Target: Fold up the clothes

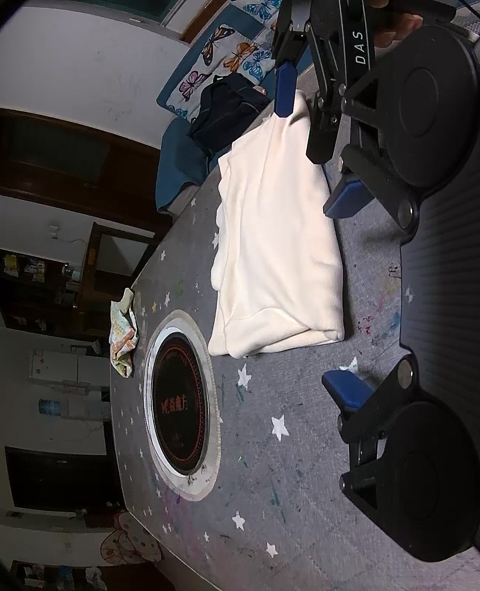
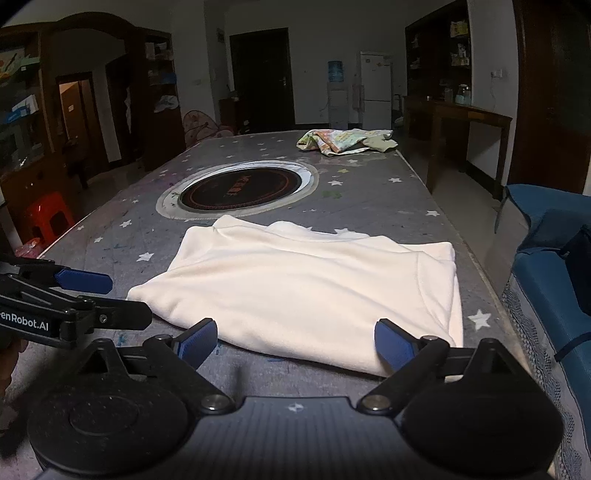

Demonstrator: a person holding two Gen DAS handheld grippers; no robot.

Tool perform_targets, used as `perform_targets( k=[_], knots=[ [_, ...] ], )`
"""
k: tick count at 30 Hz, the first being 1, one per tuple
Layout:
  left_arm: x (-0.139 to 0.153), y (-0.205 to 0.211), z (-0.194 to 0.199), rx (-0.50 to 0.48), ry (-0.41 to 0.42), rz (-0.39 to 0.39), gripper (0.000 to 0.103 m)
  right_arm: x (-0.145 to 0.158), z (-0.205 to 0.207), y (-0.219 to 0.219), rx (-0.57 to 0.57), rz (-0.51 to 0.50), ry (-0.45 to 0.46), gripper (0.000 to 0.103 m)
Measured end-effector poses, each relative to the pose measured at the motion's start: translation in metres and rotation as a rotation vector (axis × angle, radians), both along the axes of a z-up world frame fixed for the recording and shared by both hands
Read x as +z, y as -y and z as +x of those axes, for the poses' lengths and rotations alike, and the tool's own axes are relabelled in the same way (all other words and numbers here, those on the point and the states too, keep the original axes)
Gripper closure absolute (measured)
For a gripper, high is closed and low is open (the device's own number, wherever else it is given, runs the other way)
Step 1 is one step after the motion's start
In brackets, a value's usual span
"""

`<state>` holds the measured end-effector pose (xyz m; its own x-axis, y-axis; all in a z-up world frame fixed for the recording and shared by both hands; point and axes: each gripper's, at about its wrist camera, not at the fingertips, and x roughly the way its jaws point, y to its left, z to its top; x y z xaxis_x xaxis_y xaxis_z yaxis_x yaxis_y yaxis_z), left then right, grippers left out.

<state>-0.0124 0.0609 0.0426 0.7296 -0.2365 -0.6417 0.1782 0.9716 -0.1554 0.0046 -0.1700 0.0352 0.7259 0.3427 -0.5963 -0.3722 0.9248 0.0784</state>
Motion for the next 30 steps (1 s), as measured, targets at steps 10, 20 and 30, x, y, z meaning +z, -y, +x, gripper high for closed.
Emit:
perform_targets(
  k=[10, 20, 30],
  knots=[
    [0.0, 0.012, -0.006, 0.01, -0.001, 0.039, 0.0, 0.0, -0.01, 0.009, -0.035, 0.023, -0.004, 0.001],
    [-0.002, 0.017, -0.008, 0.013, -0.02, 0.051, 0.0, -0.003, -0.016, 0.015, -0.049, 0.026, -0.011, 0.0],
    [-0.002, 0.023, -0.013, 0.014, -0.016, 0.075, 0.0, -0.005, -0.021, 0.017, -0.064, 0.024, -0.014, 0.0]
  ],
)
